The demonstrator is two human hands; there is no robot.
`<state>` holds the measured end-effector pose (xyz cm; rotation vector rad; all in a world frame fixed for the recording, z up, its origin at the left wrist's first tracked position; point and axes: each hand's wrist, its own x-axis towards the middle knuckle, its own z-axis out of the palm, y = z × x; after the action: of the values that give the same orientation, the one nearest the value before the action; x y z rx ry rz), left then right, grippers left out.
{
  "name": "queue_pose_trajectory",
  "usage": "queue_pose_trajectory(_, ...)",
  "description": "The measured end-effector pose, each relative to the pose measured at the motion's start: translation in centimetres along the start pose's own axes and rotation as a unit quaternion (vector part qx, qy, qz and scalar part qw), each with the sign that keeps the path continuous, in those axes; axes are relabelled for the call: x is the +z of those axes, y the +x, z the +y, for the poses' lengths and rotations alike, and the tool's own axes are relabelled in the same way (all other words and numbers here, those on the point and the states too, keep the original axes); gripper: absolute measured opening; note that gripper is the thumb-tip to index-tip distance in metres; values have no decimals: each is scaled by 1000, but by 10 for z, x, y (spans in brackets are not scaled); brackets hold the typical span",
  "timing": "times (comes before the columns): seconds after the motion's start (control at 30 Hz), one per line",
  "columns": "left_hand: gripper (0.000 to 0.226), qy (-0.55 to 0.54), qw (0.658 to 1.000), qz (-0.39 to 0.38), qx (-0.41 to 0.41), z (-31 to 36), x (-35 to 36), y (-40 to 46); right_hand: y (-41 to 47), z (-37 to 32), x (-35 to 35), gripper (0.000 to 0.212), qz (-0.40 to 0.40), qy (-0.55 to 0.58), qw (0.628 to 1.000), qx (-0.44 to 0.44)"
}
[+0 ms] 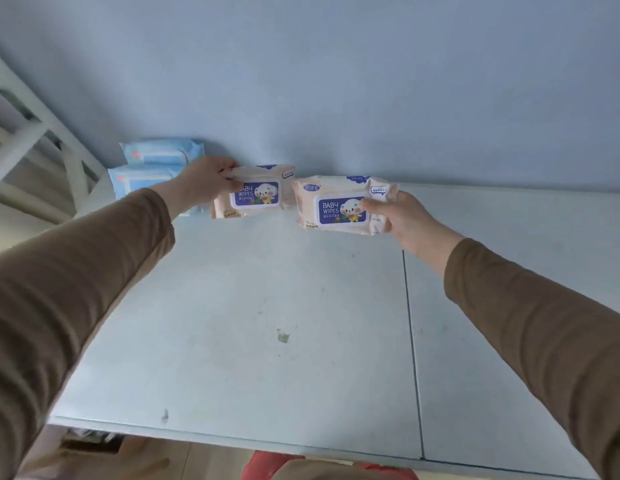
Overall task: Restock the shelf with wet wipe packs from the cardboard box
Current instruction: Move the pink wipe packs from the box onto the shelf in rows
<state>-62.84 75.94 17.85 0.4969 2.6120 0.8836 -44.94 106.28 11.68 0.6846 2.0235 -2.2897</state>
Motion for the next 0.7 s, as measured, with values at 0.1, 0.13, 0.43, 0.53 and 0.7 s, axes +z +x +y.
queue_pose_trajectory(0.1, 26, 15, 1000, -12, 19, -12, -17, 36, 29, -6, 18, 51, 28, 13, 1000, -6)
queue_pose_trajectory(0.13, 24, 11, 999, -18, 27, -15, -20, 47, 38, -7, 22, 51, 36, 17, 999, -5)
queue_pose_trajectory(0.43, 21, 190, 974, -30, 117, -40, -32, 110, 90, -11, 46, 19, 102, 2, 995, 18)
queue_pose_trajectory(0.53, 12, 207, 965, -1, 159, -38, -28, 115, 99, -8, 46, 22, 151, 1, 988, 28)
queue_pose_trajectory(0.7, 8, 258, 945, 36, 198, -36, -24, 122, 104, -5, 42, 19, 185, 31, 982, 8)
